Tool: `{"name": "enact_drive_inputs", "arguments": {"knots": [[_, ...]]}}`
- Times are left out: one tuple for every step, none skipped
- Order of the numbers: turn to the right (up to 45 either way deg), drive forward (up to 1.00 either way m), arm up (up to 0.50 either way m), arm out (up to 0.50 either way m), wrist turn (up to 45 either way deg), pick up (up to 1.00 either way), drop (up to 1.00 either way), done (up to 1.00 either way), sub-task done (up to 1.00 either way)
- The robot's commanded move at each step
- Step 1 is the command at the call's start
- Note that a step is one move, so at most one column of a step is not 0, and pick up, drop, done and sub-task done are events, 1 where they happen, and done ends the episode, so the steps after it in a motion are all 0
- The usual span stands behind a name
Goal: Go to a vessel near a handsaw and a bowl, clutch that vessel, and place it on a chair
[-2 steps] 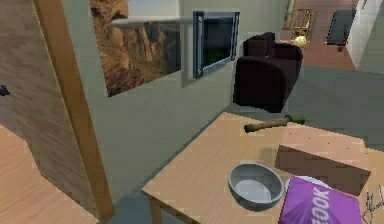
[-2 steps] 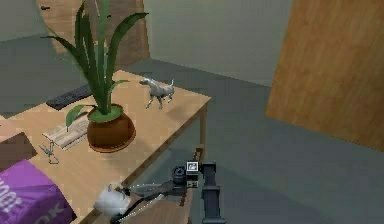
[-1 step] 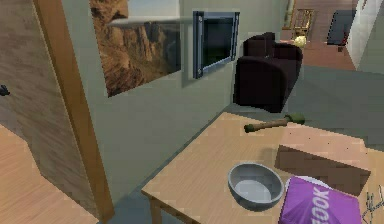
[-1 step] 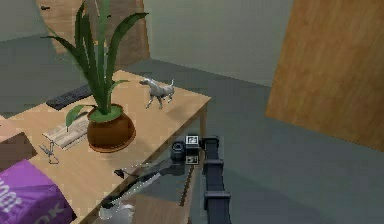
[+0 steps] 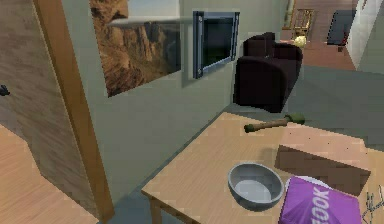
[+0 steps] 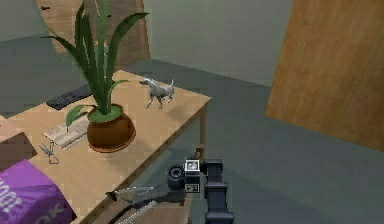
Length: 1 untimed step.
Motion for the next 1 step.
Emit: {"name": "enact_drive_inputs", "arguments": {"knots": [[0.0, 0.0, 0.0, 0.0, 0.0, 0.0, 0.0, 1.0, 0.0]]}}
